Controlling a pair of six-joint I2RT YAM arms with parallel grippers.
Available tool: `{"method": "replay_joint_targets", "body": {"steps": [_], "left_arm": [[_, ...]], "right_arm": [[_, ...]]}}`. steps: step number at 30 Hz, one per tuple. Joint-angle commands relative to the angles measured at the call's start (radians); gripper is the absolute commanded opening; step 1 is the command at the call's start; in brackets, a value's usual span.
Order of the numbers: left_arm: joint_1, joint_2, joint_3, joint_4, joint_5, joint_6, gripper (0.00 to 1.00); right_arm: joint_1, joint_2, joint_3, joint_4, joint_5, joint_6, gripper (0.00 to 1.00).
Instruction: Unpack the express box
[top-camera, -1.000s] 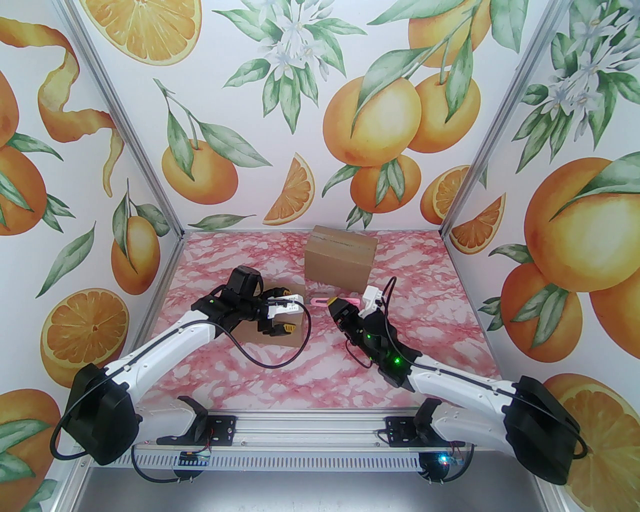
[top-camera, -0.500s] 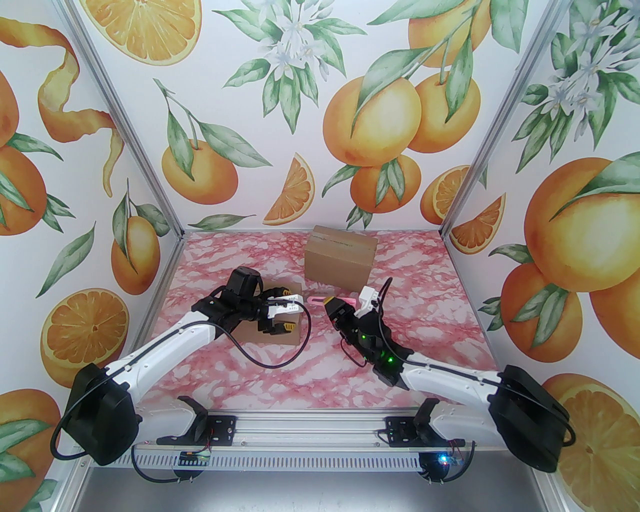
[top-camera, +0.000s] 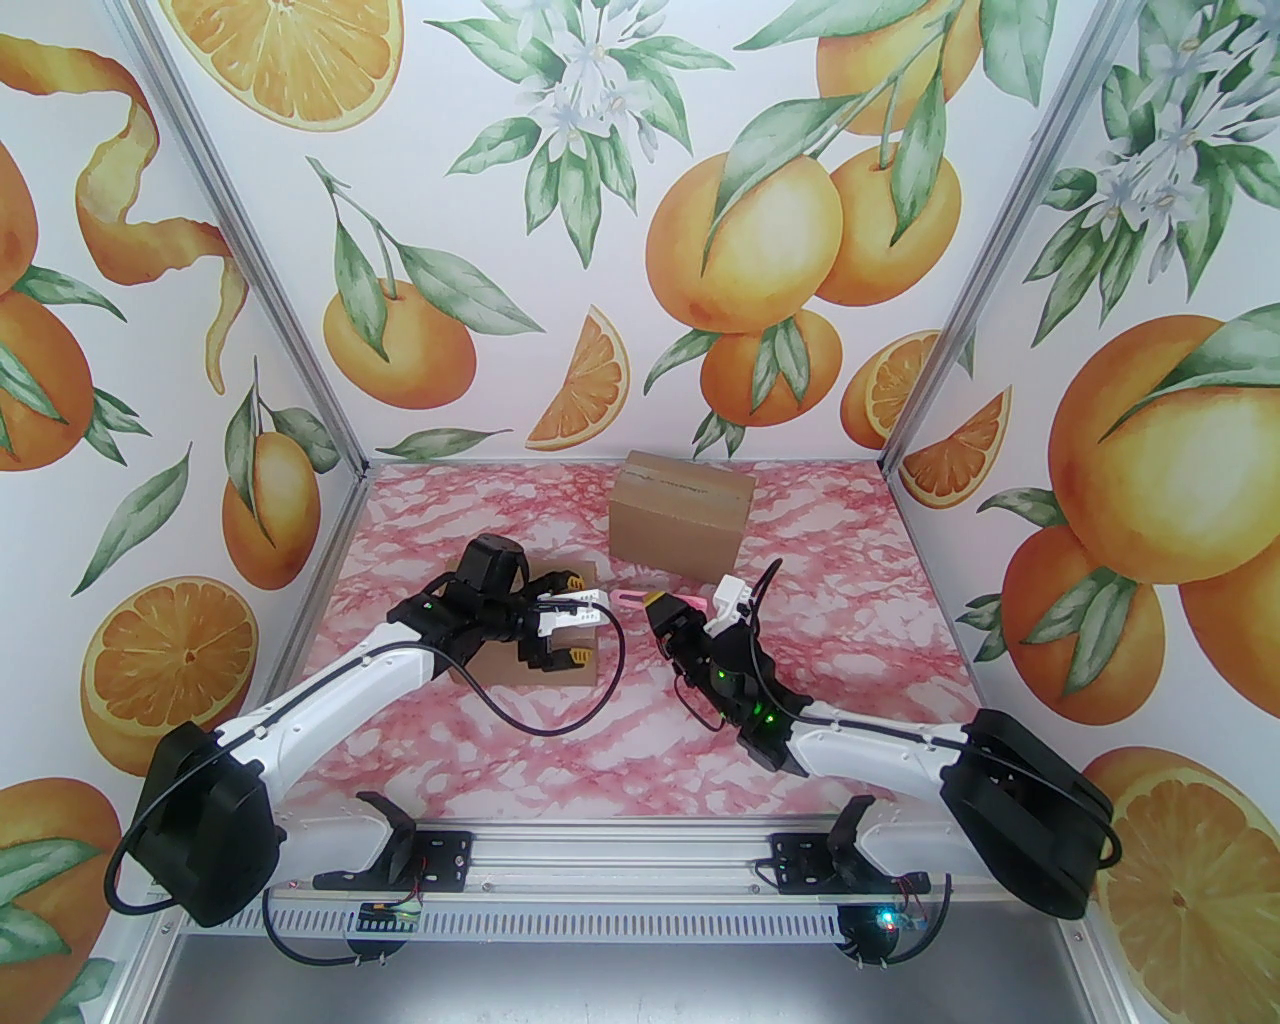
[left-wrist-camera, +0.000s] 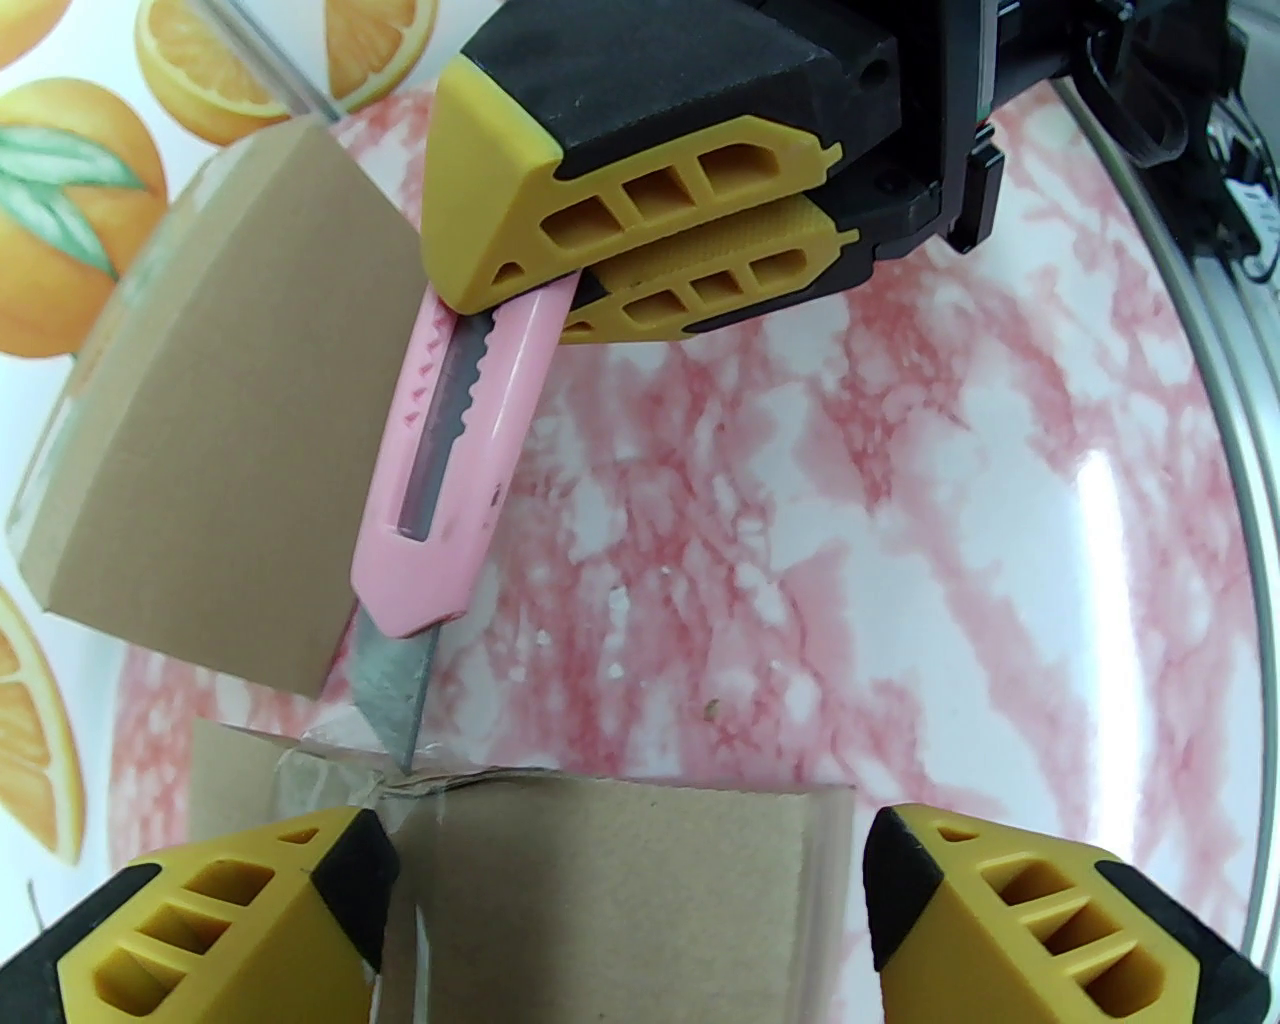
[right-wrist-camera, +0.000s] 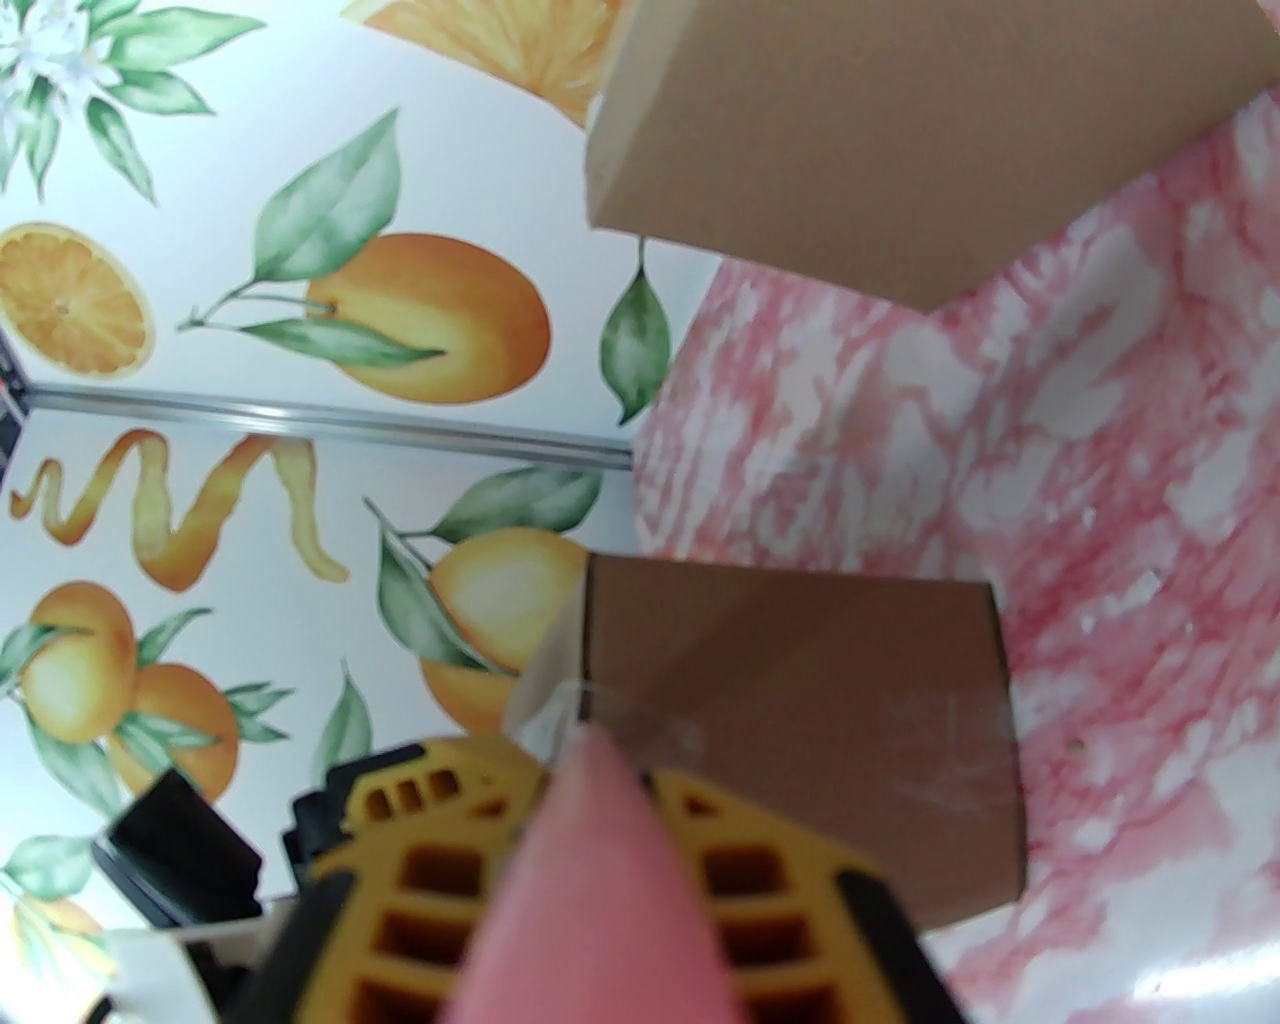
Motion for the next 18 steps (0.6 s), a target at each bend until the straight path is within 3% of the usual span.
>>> {"method": "replay_joint_targets", "body": {"steps": [1,2,3,8,12,18], "left_arm": [[0.032,-0.052,0.025,-0.032,0.032,-0.077,0.89],[0.041,-0.068,0.025,-0.043,0.043,-0.094,0.90],[0.050,-0.084,0.025,-0.053,0.048,-0.113,1.00],[0.083,-0.162,0.022,-0.085,0.049,-0.196,1.00],[0.134,-0.199,0.028,-0.066,-0.042,-0.348,1.00],[0.278,-0.176,0.130,-0.150,-0.191,-0.624,1.00]], "right_arm": [[0.011,-0.008,-0.005,-0.002,-0.021,-0.005,0.00],[0.011,-0.009,-0.002,-0.009,-0.022,-0.008,0.00],[0.012,-0.011,0.001,-0.013,-0.023,-0.013,0.00],[0.008,-0.014,0.002,-0.014,-0.027,-0.016,0.00],[0.005,-0.006,0.010,-0.006,-0.039,-0.019,0.00],[0.003,-0.001,0.015,0.005,-0.045,-0.019,0.00]]}}
